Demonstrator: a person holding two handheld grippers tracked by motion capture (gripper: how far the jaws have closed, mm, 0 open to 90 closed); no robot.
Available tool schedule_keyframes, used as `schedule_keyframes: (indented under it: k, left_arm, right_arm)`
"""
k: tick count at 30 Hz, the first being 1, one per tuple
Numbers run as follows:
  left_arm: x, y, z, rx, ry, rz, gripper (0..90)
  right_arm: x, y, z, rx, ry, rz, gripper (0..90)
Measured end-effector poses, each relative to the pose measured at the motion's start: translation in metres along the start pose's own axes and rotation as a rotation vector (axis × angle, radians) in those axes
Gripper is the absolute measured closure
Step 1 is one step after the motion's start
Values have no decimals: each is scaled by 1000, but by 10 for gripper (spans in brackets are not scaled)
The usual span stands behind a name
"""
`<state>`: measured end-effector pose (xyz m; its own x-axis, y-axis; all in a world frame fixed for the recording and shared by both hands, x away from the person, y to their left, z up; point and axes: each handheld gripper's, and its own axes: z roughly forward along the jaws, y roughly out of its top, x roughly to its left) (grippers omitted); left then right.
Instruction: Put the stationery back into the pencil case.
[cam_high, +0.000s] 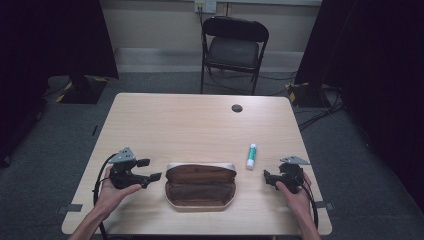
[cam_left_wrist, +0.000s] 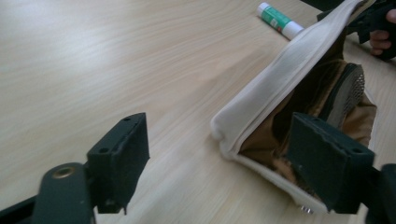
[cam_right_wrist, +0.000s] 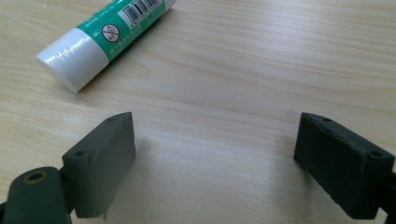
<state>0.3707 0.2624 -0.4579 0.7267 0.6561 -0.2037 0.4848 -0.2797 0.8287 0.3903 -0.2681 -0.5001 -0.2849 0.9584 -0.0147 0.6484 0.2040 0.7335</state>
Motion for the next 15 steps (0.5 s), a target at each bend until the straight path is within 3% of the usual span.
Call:
schedule_keyframes:
  k: [4, 9, 15]
  left_arm:
    - [8, -8, -2, 60, 55, 4, 175]
    - [20, -20, 2, 126, 132, -20, 163]
    - [22, -28, 9, 193, 204, -11, 166]
  right_arm:
    - [-1, 1, 0, 7, 9, -5, 122]
    - [-1, 3, 0, 17, 12, -15, 140]
    - [3, 5, -5, 22, 11, -28, 189]
